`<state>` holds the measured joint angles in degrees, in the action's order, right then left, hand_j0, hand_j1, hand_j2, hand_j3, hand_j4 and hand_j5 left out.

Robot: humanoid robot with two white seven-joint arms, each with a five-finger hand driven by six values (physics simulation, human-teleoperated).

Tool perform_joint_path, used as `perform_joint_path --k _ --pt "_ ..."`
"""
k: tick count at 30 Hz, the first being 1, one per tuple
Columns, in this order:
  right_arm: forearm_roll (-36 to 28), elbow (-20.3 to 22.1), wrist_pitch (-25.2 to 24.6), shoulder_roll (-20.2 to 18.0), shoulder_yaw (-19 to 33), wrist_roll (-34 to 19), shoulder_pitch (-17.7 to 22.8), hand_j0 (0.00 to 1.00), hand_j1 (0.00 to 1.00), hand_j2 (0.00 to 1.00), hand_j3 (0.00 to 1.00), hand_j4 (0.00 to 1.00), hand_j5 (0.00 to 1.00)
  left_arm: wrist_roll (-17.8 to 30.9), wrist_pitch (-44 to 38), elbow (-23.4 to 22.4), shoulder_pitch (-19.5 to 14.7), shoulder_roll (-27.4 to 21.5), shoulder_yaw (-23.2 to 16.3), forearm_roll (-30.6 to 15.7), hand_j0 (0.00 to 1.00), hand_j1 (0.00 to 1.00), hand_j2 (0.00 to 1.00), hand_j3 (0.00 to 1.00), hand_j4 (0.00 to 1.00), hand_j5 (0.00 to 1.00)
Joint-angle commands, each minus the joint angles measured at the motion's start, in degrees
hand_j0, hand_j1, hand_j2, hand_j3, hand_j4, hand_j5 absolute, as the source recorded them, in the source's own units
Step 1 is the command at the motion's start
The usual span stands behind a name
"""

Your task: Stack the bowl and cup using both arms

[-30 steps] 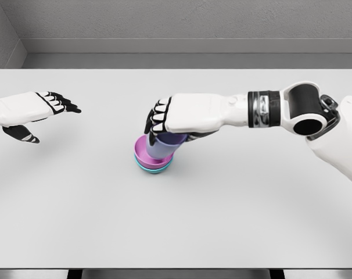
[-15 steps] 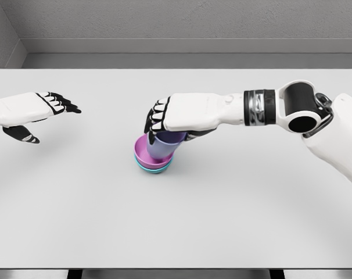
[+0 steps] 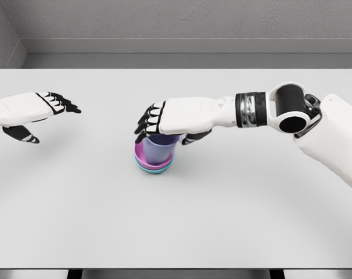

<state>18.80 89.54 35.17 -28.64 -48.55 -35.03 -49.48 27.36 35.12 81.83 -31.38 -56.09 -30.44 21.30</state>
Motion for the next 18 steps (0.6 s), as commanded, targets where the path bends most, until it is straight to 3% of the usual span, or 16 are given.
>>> perform_joint_path --k 1,6,11,17,18 --pt "-0.35 0.11 -0.17 -0.10 -0.06 0.03 0.00 1.00 1.00 1.00 1.00 1.00 1.00 -0.03 -0.12 0.00 -0.09 -0.07 0.03 -0.30 1.00 1.00 1.00 1.00 1.00 1.00" --pt "-0.79 2.57 -0.17 -0.97 1.08 0.03 -0.18 1.00 1.00 1.00 1.00 1.00 1.00 -0.03 -0.12 0.00 -0.09 0.02 0.03 -0.39 1.00 1.00 1.00 1.00 1.00 1.00" --pt "-1.05 8.19 -0.17 -7.30 15.58 0.03 0.97 1.00 1.00 1.00 1.00 1.00 1.00 -0.03 -0.12 -0.09 -0.09 -0.07 0.12 -0.39 1.00 1.00 1.00 1.00 1.00 1.00" --pt "-4.04 9.60 -0.17 -17.14 19.28 0.03 7.38 1.00 1.00 1.00 1.00 1.00 1.00 -0.03 -0.12 -0.18 0.18 -0.42 -0.06 -0.83 1.00 1.00 1.00 1.00 1.00 1.00" --pt "-4.13 9.25 -0.17 -17.67 22.26 0.03 9.92 1.00 1.00 1.00 1.00 1.00 1.00 -0.03 -0.12 -0.96 0.26 -0.77 -0.06 -0.83 1.00 1.00 1.00 1.00 1.00 1.00"
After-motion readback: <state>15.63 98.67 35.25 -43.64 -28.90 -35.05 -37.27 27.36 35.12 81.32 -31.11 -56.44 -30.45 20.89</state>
